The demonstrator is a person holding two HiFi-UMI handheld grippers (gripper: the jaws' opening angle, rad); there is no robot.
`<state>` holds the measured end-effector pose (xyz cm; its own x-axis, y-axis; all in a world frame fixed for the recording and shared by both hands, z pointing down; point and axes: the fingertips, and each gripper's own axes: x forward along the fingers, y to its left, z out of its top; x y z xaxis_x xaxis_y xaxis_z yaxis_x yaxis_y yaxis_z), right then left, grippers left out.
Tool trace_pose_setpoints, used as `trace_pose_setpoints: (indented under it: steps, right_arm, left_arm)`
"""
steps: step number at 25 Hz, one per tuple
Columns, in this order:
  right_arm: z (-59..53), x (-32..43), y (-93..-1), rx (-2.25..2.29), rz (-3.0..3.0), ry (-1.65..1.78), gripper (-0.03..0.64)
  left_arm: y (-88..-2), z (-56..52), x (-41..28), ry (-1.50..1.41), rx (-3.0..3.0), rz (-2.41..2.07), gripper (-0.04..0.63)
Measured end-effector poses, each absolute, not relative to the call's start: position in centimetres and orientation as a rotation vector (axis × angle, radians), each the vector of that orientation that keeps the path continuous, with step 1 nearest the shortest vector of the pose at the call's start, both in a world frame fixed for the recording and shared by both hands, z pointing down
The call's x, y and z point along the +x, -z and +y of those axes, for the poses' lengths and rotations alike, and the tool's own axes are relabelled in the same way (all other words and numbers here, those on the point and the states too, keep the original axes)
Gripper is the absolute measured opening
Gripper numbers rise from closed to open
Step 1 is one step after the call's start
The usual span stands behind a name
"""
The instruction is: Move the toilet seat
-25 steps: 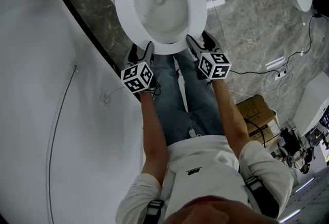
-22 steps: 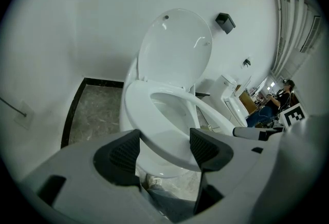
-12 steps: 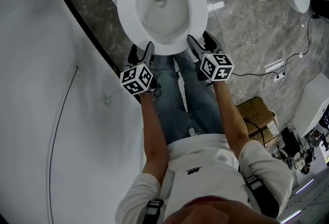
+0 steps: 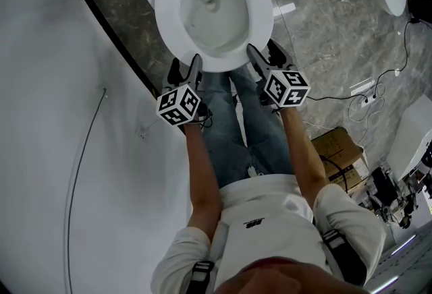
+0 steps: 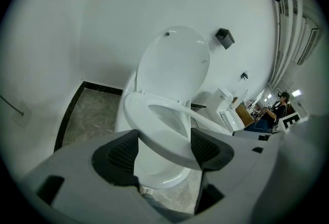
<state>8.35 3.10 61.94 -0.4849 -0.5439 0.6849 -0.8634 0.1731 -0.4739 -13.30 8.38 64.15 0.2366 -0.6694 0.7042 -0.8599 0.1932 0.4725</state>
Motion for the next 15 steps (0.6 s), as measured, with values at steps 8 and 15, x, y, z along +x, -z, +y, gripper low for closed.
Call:
trace_pose_setpoints:
  steps: [8,15]
  right_arm:
    - [2.0,7.9,-60.5,1.367,-2.114,-1.247,0.31]
    - [1.1,7.6,-59.5,1.393,-2.118,-1.253,0.311]
  left_arm:
    - [-62.8,7.5,-13.9,-0.167,1.52,-1.525,0.322]
    - [-61.7,6.5,-14.4,-0.11,1.522,-1.566,0.322]
